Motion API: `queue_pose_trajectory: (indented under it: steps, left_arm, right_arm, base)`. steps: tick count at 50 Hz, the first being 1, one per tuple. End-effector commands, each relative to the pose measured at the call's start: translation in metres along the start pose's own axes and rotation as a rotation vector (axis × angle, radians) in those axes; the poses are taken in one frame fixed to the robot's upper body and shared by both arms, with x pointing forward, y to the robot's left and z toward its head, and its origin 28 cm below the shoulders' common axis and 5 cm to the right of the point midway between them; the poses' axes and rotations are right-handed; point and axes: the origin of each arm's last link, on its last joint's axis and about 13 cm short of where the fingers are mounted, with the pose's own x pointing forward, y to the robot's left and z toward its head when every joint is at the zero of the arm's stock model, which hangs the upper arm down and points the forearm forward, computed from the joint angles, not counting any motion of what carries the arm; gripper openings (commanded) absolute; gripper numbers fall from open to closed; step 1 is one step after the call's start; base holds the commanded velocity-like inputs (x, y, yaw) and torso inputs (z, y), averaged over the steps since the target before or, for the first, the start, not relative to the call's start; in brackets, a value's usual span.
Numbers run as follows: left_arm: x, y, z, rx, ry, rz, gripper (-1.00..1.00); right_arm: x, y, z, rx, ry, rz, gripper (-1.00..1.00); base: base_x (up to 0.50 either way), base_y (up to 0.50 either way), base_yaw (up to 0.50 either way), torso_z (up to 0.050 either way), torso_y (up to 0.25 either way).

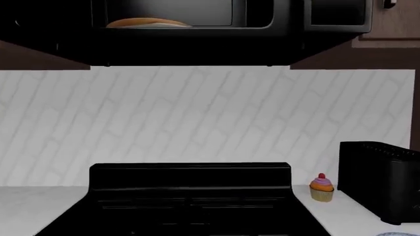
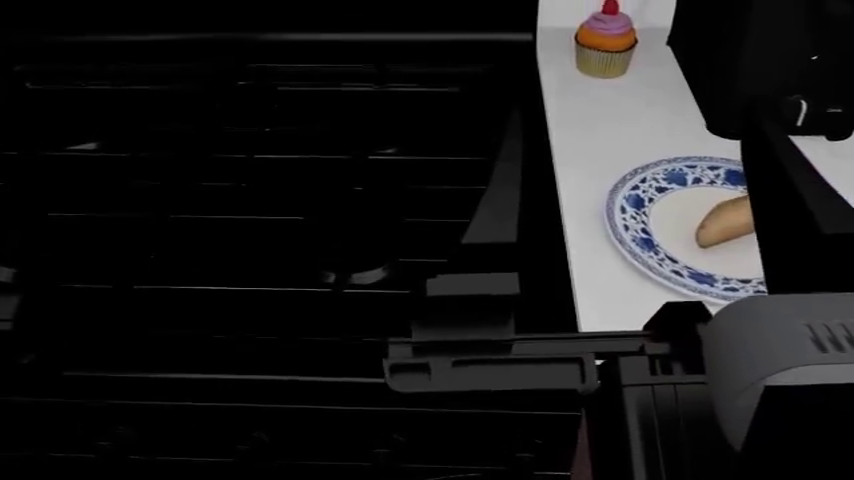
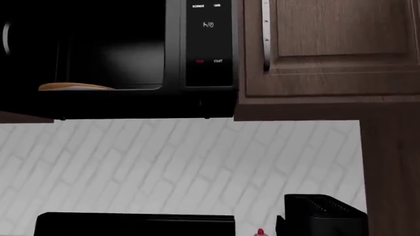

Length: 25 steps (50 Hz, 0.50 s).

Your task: Pick the sweet potato from the counter and place it in the microwave.

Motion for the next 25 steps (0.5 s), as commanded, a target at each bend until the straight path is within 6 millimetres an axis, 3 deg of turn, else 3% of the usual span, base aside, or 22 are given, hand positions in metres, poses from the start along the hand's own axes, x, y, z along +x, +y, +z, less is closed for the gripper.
queue_pose_trajectory:
  steps: [1,25]
  left_arm:
    - [-0.0028,-0.0001,0.0033,-0.006,-0.008,0.005,1.00]
    - [-0.0067,0.0033,0.0050,0.015,-0.018,0.039,1.00]
  right_arm:
    - [-0.0044,-0.0007,0.0015,0.003,0.003,-0.013,1.00]
    - [-0.0051,-0.0008,0.0016,-0.001,-0.005,-0.028,1.00]
  base:
    - [0.23,0.00,0.00,0.000,0.000]
    - [0.25,0.00,0.00,0.000,0.000]
